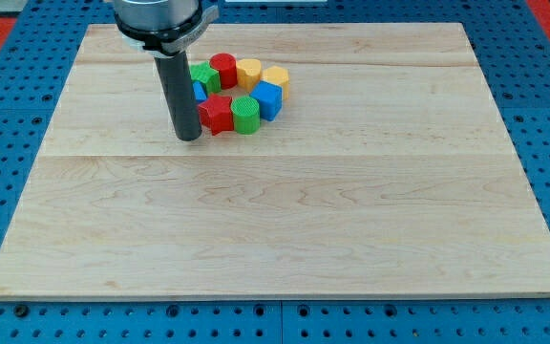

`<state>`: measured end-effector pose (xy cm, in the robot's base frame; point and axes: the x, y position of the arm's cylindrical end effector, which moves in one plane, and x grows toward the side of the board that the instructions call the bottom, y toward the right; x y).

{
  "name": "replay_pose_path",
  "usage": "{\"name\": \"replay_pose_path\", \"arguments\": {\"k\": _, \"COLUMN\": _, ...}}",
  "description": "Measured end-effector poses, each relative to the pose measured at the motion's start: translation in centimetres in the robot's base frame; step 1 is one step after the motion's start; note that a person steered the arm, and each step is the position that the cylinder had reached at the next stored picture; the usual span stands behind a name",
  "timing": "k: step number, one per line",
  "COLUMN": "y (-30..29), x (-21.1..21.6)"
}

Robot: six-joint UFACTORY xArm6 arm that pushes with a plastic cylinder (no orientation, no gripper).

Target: Slide yellow hexagon above the yellow heart

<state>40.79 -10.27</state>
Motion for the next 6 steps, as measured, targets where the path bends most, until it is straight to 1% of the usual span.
{"name": "replay_pose_path", "arguments": {"k": 1, "y": 4.1, "x": 0.9}}
{"name": "replay_pose_path", "arguments": {"k": 2, "y": 10.1, "x": -1.0}}
{"name": "replay_pose_path", "arguments": {"k": 4, "y": 18.9, "x": -5.5}}
{"name": "replay_pose_path", "arguments": {"k": 5, "y": 21.7, "x": -10.8}}
{"name": "replay_pose_path", "arguments": {"k": 6, "y": 17.6, "x": -13.3}}
